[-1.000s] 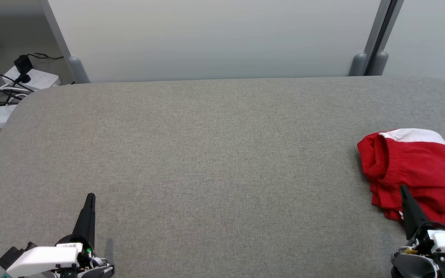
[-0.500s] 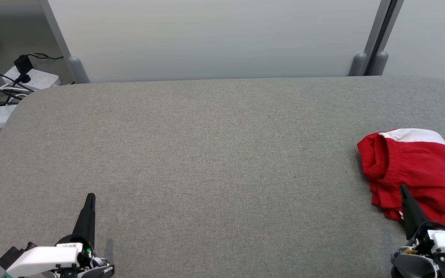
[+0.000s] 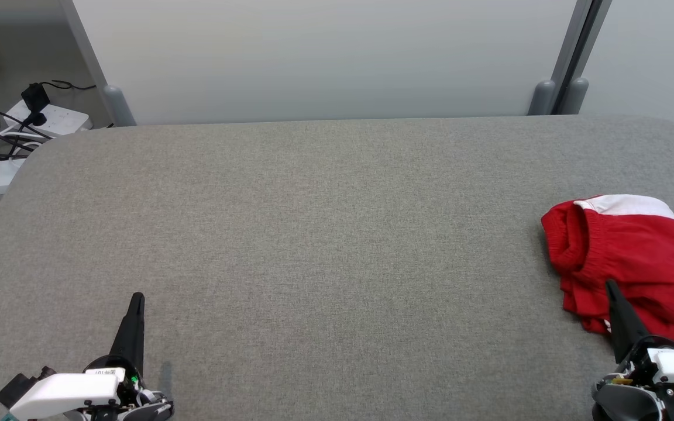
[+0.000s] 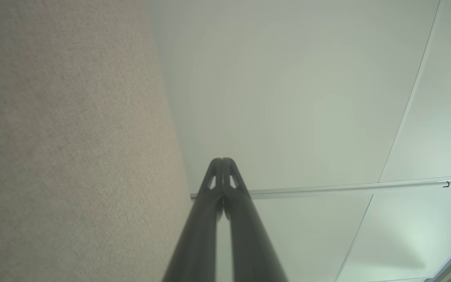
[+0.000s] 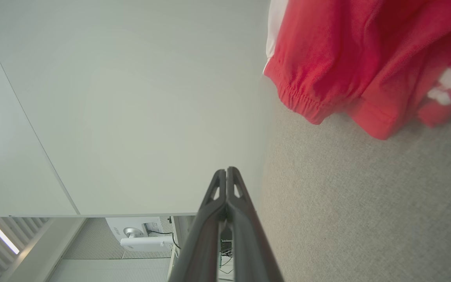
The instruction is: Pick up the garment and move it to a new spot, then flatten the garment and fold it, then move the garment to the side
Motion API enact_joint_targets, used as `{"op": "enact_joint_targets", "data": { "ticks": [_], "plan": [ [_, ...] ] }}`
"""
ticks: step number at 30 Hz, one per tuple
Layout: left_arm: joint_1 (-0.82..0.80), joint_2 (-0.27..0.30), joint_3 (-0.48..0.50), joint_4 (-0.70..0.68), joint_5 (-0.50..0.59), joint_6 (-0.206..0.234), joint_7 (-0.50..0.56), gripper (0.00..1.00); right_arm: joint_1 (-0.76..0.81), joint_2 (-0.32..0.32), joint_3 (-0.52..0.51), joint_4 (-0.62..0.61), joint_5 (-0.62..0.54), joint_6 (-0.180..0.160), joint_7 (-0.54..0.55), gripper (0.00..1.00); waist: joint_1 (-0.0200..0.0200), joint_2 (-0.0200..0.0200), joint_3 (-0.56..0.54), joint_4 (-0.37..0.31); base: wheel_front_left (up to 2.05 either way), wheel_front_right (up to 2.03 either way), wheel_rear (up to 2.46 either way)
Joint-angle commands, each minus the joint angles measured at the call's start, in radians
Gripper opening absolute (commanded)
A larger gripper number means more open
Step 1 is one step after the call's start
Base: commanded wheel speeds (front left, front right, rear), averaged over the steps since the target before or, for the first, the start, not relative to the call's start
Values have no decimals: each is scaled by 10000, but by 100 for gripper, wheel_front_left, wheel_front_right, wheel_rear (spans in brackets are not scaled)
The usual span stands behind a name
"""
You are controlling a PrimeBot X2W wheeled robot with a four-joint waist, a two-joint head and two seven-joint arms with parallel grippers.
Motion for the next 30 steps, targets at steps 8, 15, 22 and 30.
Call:
{"op": "enact_joint_targets", "data": {
  "ticks": [8,15,22,30],
  "plan": [
    [-579,76,332,-273,-41,-77,65,0,-155,-144,147,-303,115,44,76,0,0,0,0,0,0,0,0],
    [-579,76,332,-273,-41,-77,65,0,-155,-144,147,-303,115,44,76,0,0,0,0,0,0,0,0],
    [-579,76,332,-273,-42,-77,65,0,-155,-144,147,-303,115,44,76,0,0,0,0,0,0,0,0],
    [-579,76,331,-273,-42,-77,65,0,-155,-144,147,-303,115,44,76,0,0,0,0,0,0,0,0]
  ]
}}
